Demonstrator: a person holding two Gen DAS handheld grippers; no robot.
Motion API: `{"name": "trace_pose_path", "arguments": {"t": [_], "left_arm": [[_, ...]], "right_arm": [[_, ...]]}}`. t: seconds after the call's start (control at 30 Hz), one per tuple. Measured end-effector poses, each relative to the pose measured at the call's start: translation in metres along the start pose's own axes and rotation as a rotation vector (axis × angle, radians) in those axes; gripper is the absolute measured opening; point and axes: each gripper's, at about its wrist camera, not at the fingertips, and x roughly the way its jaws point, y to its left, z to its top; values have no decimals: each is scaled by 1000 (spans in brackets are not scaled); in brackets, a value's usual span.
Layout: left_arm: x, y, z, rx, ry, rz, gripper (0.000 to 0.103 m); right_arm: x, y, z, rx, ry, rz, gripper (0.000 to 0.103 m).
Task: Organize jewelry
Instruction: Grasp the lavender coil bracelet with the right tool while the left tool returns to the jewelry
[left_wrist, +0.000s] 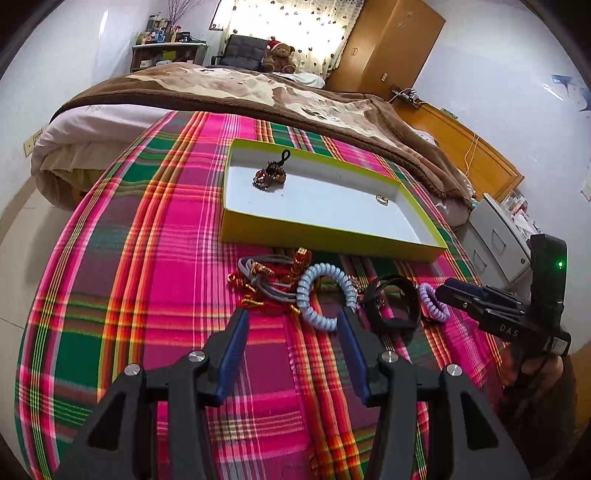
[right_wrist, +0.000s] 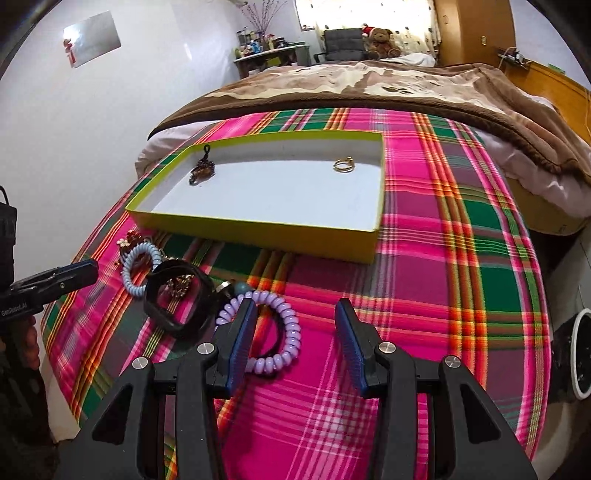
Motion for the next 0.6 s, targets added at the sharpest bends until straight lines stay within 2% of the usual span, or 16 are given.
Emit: {"name": "trace_pose_path", "arguments": {"t": [0.07,0.2,0.33,0.6], "left_arm": [[0,-1,-1,0,3,-4,51],[2,-3,-3,7,13,-3,51],[5,-5,-4,6,22,0,51],[15,-13,-1,19,33,25,51]], "right_arm": [[3,1,0,-7,9,8,29],[11,2,0,-3,32,27,28],[12,2,1,-5,30,25,11],[3,-1,0,4,-12,42,10]]}}
